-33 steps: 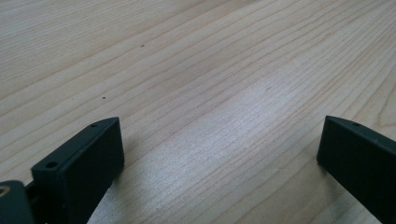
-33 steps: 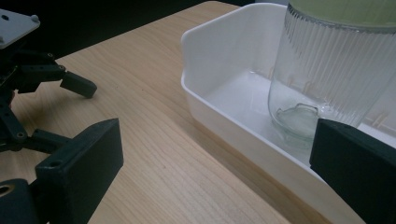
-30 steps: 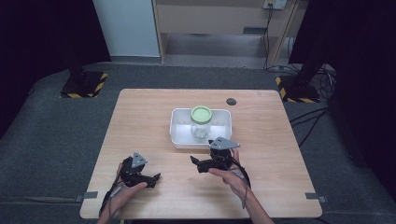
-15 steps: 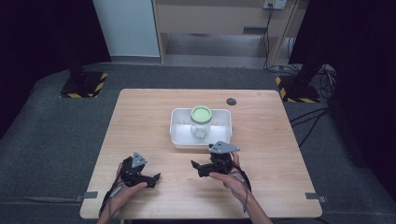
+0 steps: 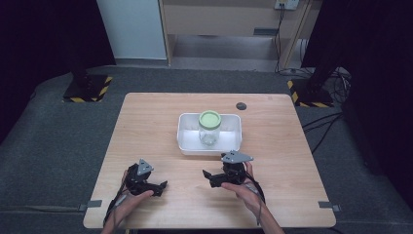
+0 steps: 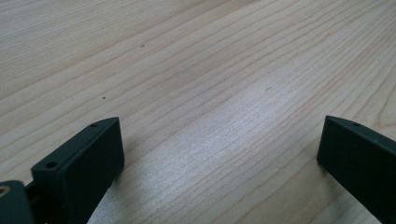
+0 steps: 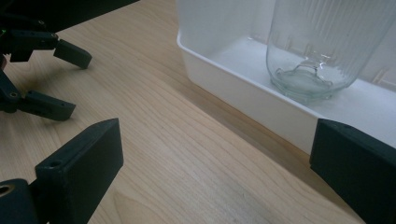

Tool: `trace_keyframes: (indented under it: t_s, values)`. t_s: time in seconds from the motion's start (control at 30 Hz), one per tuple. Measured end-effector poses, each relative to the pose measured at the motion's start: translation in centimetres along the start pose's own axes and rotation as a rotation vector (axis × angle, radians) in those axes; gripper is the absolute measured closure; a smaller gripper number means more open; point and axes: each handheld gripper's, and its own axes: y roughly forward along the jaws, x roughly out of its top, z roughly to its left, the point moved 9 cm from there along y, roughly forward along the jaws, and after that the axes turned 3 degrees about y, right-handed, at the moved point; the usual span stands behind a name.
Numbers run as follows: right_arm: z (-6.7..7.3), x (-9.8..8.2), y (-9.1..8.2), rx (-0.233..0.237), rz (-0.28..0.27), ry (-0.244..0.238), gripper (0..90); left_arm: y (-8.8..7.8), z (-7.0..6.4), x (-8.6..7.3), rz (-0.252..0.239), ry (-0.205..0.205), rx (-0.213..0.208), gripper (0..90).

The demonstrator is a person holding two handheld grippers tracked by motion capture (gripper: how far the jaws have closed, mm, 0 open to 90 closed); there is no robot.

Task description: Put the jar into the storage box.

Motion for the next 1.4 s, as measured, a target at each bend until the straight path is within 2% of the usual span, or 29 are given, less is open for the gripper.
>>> trace_keyframes:
  t_s: [0.77, 1.13, 1.4]
  values:
    - [-0.9, -1.4, -1.3, -0.015, 0.011, 0.024, 2.9, 0.0, 0.0, 0.0, 0.001, 0.002, 0.001, 0.0]
    - [-0.9, -1.8, -1.8, -0.022, 0.014, 0.007, 2.9, 0.0, 0.0, 0.0, 0.0, 0.001, 0.0, 0.0]
    - [-0.9, -2.1, -2.0, -0.023, 0.015, 0.012, 2.9, 0.0, 0.0, 0.0, 0.0, 0.0, 0.0, 0.0]
